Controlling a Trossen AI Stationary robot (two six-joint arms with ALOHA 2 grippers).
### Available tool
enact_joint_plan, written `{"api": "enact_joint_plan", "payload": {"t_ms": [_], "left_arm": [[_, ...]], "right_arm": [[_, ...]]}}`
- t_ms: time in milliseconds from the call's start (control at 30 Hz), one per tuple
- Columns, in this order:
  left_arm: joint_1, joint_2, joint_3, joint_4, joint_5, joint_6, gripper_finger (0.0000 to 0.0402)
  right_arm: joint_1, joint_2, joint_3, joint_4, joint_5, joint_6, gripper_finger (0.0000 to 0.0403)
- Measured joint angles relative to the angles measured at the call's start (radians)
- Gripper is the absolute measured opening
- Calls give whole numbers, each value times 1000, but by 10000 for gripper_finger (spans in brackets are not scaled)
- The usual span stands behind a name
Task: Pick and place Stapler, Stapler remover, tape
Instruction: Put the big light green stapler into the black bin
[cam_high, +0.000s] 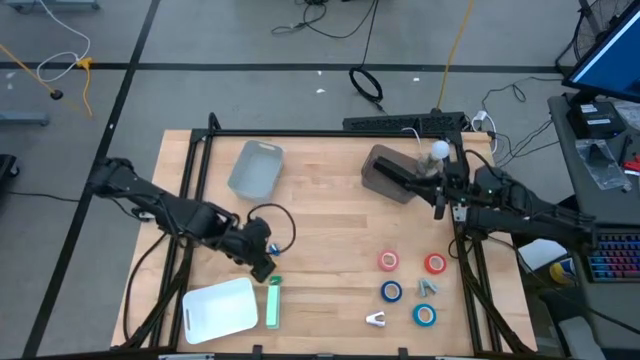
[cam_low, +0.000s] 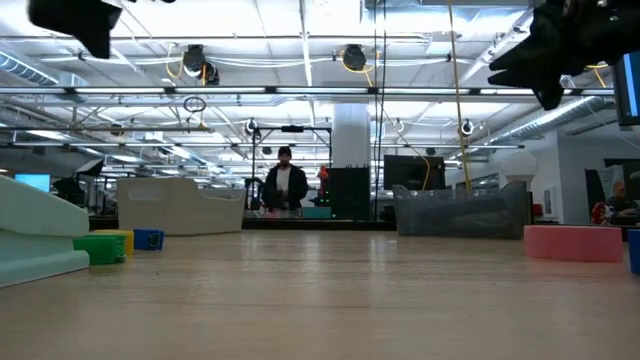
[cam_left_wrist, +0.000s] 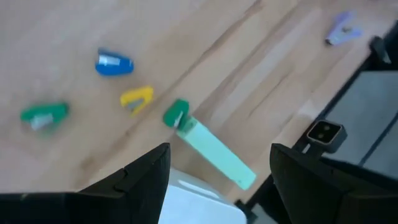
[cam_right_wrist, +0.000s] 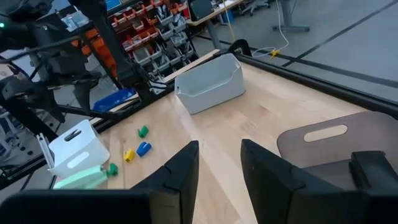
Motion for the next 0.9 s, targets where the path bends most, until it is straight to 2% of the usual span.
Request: {"api": "enact_joint_plan", "payload": {"t_ms": [367,467,600,767,900], "left_arm": [[-70,133,53,54,1,-295,271],[-65,153,53,112,2,-318,271],[-61,158,53,167,-4,-266,271],[-60,157,53,244,-62,-239,271],[-43,160,53,217,6,-372,271]], "right_arm": [[0,-111,-122,120,0,-9,113],[0,-117,-141,143,-1,-9,112],[0,-118,-149,150,-1,-9,112],[0,-117,-150,149,-2,-9,110],[0,-117,-150,149,-1,-9,111]]}}
